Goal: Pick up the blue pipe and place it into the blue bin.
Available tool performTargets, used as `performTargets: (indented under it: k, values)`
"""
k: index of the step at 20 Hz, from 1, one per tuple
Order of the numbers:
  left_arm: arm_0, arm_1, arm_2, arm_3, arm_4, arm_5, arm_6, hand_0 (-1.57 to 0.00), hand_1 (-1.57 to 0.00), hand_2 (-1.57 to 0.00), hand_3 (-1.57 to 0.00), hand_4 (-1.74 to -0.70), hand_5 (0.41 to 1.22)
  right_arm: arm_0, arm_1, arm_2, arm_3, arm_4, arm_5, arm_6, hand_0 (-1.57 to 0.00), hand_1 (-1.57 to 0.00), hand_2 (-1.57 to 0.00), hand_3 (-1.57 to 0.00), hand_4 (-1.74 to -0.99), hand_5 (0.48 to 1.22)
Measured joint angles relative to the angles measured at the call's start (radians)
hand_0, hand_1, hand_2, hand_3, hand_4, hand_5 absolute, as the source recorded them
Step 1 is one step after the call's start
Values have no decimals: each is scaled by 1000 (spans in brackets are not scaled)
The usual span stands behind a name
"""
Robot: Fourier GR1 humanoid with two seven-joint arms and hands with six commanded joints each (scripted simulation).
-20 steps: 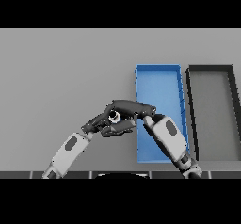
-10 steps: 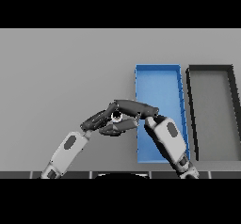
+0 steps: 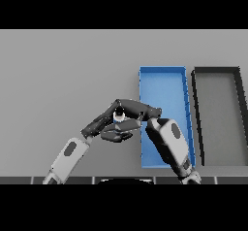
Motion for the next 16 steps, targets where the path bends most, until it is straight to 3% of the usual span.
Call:
performTargets:
  k: [4,6,9,11,13,16]
  values:
    - [2,-7,-8,-3,-5,5,23,-3,-2,-2,0,-865,523,-125,-27,-56,12,-237,-123,135,-1571,-1571,-1571,-1571,-1493,1221]
    - [15,9,-4,-1,-3,-2,18,-1,-1,-1,0,-865,509,-182,-62,-74,6,-276,-166,135,-1571,-1571,-1571,-1571,-1492,1221]
    - [9,2,-4,-5,1,-1,20,0,0,0,1,-863,493,-293,-113,-109,2,-330,-227,124,-1571,-1571,-1571,-1571,-1494,1221]
    - [8,-1,-9,-13,0,-1,18,0,0,0,1,-868,485,-387,-148,-156,69,-308,-196,69,-1571,-1571,-1571,-1571,-1496,1221]
    - [16,10,-9,-31,4,-6,13,1,1,1,1,-864,483,-450,-178,-207,121,-303,-234,46,-1571,-1571,-1571,-1571,-1496,1221]
    - [17,10,-5,-21,0,0,49,1,1,1,1,-850,484,-520,-224,-272,251,-205,-272,-11,-1571,-1571,-1571,-1571,-1498,1221]
